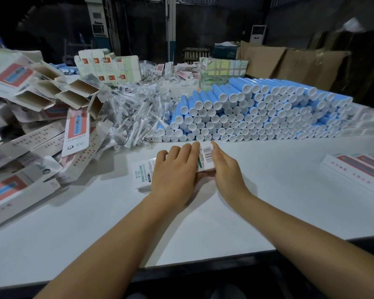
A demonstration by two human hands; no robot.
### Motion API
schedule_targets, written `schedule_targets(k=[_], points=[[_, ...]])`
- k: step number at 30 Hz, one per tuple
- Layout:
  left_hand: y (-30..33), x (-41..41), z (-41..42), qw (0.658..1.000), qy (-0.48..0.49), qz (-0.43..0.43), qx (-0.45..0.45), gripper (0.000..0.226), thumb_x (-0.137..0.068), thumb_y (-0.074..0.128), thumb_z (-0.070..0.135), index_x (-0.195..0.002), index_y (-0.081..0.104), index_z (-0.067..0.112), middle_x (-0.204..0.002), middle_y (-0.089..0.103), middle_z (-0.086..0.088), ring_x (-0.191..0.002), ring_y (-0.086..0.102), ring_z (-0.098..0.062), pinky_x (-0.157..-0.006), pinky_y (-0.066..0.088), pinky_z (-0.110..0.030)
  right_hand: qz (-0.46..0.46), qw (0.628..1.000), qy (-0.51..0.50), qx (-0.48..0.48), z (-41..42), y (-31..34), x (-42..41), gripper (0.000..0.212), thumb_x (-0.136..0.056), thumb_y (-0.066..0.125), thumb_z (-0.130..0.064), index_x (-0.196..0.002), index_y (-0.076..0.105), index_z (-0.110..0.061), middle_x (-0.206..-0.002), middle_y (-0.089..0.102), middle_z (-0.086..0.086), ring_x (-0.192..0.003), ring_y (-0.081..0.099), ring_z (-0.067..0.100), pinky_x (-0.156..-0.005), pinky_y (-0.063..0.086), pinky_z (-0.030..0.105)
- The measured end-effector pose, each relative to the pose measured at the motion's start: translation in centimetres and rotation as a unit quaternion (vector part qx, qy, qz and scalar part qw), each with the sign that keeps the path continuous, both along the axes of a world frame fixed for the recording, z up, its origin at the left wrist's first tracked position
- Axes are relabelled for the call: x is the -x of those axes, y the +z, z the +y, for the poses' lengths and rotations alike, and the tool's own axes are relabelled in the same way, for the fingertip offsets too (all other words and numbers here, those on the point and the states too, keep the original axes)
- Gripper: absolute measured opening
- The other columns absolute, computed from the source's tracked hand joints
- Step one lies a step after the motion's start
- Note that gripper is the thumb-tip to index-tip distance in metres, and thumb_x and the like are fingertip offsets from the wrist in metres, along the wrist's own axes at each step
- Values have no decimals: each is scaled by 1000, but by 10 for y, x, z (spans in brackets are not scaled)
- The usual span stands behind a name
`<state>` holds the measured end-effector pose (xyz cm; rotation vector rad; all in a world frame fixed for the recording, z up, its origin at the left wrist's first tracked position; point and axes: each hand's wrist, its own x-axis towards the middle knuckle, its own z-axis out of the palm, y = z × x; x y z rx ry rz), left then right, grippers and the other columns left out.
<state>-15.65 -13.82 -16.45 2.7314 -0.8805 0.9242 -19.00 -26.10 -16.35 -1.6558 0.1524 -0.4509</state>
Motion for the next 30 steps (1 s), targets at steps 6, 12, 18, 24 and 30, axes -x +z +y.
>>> schedule_targets(k=[6,12,18,24,30], points=[[0,3,0,1000,-7,-1,12,71,-84,63,51,-136,47,6,-121,59,-6,-101,56,-30,-83,42,-44,0,980,66,-189,-10,3,4,35,-101,40,-10,-132,53,-5,-119,63,18,-102,63,23,-79,56,30],[0,6,2,999,-19,-37,31,69,-82,66,47,-133,51,3,-121,61,-9,-99,59,-31,-79,46,-43,-15,977,66,-200,-11,3,6,36,-99,39,-4,-134,51,-3,-111,67,15,-98,65,21,-80,56,33],[-4,5,4,996,-31,-80,27,71,-78,70,47,-130,54,2,-117,63,-10,-95,60,-31,-77,47,-41,-16,968,59,-241,-14,1,4,32,-98,39,-4,-117,63,-12,-101,71,10,-92,68,22,-73,56,34],[-6,7,0,995,-42,-91,22,70,-77,73,45,-129,55,1,-116,63,-10,-94,60,-32,-75,48,-41,-34,971,18,-237,-12,0,3,34,-94,42,-1,-99,69,-21,-87,74,4,-79,70,17,-63,57,31],[-5,10,-5,992,-47,-107,40,69,-76,73,44,-126,57,-1,-113,65,-13,-90,62,-32,-73,48,-40,-77,989,-53,-114,-6,-8,4,37,-98,40,-6,-118,60,-30,-85,72,-11,-78,68,4,-64,53,20]])
